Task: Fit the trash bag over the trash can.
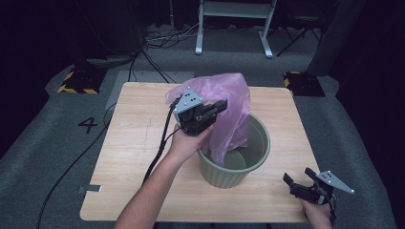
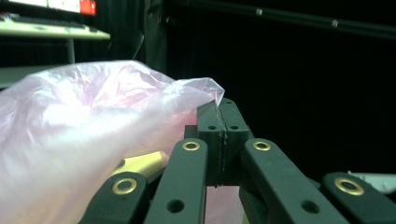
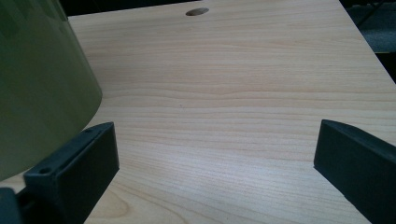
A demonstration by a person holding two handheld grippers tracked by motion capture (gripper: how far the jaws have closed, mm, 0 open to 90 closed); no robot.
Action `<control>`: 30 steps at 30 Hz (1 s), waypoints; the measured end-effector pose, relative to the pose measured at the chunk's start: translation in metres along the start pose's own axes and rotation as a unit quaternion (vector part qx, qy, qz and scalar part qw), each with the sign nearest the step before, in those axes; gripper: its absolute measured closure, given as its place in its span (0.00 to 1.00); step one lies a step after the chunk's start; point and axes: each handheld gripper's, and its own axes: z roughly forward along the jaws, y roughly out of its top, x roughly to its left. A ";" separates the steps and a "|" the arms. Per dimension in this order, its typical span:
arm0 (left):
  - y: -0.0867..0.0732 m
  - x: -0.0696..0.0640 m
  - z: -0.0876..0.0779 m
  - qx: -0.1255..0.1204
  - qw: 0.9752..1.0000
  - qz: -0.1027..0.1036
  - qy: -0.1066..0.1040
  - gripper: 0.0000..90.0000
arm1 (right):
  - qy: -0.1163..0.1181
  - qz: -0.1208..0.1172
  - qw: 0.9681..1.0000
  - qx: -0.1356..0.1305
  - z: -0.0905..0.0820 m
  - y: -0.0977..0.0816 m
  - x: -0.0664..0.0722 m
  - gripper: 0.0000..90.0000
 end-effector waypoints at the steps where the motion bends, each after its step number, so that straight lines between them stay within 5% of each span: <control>1: 0.000 0.000 0.000 0.000 1.000 0.000 0.000 1.00 | 0.000 0.000 1.000 0.000 0.000 0.000 0.000 0.00; 8: -0.012 -0.007 -0.006 0.038 0.999 0.000 -0.009 0.99 | -0.003 -0.001 1.000 -0.001 0.000 0.000 0.000 0.00; 22: -0.030 -0.019 -0.020 0.115 0.993 0.020 -0.015 0.99 | 0.001 0.008 1.000 -0.011 -0.003 0.002 0.001 0.00; 30: -0.031 -0.024 -0.023 0.145 0.989 0.023 -0.023 0.98 | 0.043 0.010 0.998 -0.053 -0.013 0.039 0.016 0.00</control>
